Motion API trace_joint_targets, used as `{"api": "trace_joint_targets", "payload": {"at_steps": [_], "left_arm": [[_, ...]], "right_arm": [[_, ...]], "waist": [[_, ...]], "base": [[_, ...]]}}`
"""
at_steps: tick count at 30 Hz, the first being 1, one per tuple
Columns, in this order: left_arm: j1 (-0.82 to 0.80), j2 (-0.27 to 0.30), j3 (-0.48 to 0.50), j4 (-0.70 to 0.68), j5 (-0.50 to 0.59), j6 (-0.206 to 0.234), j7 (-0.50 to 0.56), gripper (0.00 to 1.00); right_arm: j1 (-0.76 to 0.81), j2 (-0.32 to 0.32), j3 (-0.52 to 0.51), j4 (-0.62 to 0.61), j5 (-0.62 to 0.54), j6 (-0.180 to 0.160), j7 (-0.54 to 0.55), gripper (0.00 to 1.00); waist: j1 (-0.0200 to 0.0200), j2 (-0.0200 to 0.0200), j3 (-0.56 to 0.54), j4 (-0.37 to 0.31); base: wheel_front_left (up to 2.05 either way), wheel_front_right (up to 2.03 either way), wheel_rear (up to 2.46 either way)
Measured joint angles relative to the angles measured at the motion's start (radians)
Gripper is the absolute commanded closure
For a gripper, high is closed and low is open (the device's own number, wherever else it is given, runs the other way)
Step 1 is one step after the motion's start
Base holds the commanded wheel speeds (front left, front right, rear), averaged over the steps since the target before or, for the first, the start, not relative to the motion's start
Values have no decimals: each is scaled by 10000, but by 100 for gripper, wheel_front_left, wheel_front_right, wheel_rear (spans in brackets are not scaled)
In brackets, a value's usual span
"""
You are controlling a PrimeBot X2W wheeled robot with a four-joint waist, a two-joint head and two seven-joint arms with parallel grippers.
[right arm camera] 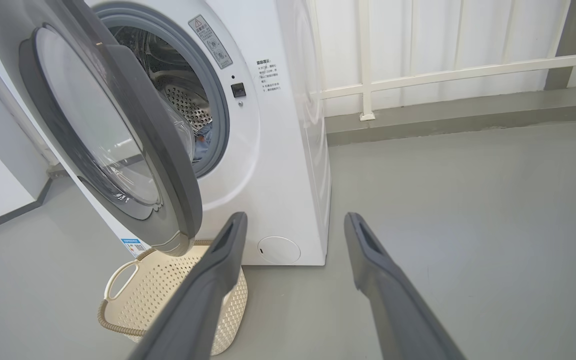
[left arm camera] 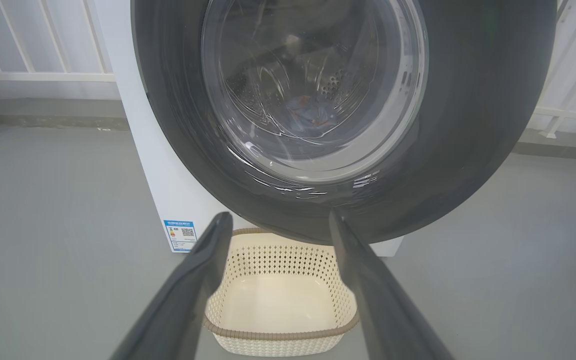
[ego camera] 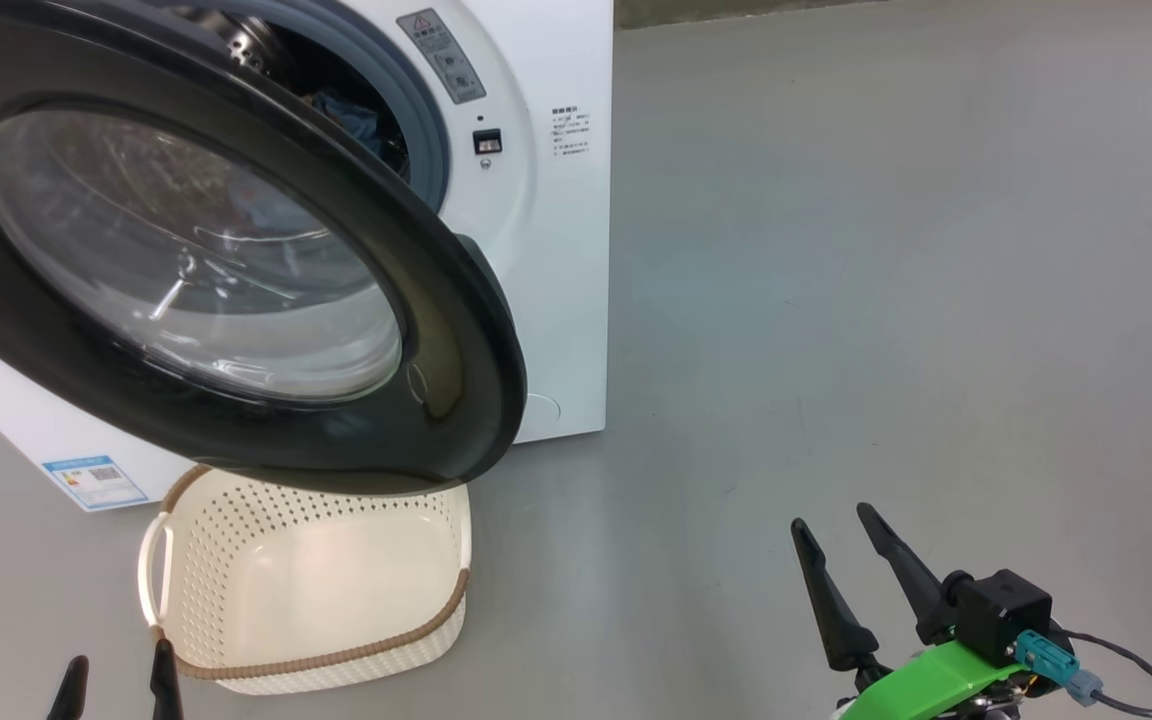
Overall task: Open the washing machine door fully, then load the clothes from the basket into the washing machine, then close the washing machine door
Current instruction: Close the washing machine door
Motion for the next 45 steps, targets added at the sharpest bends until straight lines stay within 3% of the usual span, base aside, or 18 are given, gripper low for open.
{"api": "trace_joint_targets", "payload": {"at_steps": [4, 5, 6, 7, 14, 19, 27, 31, 36, 45], "left_arm": [[5, 0, -23, -2, 0, 0, 0, 0], [6, 0, -29, -2, 0, 0, 0, 0], [7, 0, -29, -2, -2, 0, 0, 0], [8, 0, -29, -2, -2, 0, 0, 0], [9, -2, -35, 0, -27, 0, 0, 0], [7, -6, -17, 36, -127, 0, 0, 0], [-12, -77, 113, 117, -395, -8, 0, 0], [-55, -86, 52, 167, -470, -8, 2, 0], [-174, -119, -61, 261, -652, -8, 2, 0], [-464, -201, -351, 293, -740, -8, 2, 0]], "right_arm": [[13, 0, -15, 10, 0, 0, 0, 0], [13, 2, -27, 12, 0, 0, 0, 26], [13, 0, -35, 12, 0, 0, 0, 59], [13, 0, -36, 15, 0, 0, 0, 100], [12, 2, -50, -58, -56, 0, 0, 100], [4, 8, -159, -757, 130, 0, 0, 100], [-533, -2, -8, -4031, 518, 0, -4, 100], [-921, -38, 930, -4911, 552, 0, -4, 100], [-1551, -117, 2163, -5091, 433, 0, -4, 100], [-2673, -1141, 4447, -4121, 742, 0, -4, 100]], "waist": [[0, 0, -23, 11], [0, 0, -30, 15], [0, 0, -37, 19], [0, 0, -40, 21], [0, 0, 41, 34], [0, 0, 109, 44], [0, 0, 178, 99], [0, 0, 213, 202], [0, 0, 255, 457], [0, 0, 426, 1181]], "base": [[0, 0, 0], [0, 0, 0], [0, 0, 0], [0, 0, 0], [0, 0, 0], [0, 0, 0], [0, 0, 0], [0, 0, 0], [0, 0, 0], [0, 0, 0]]}}
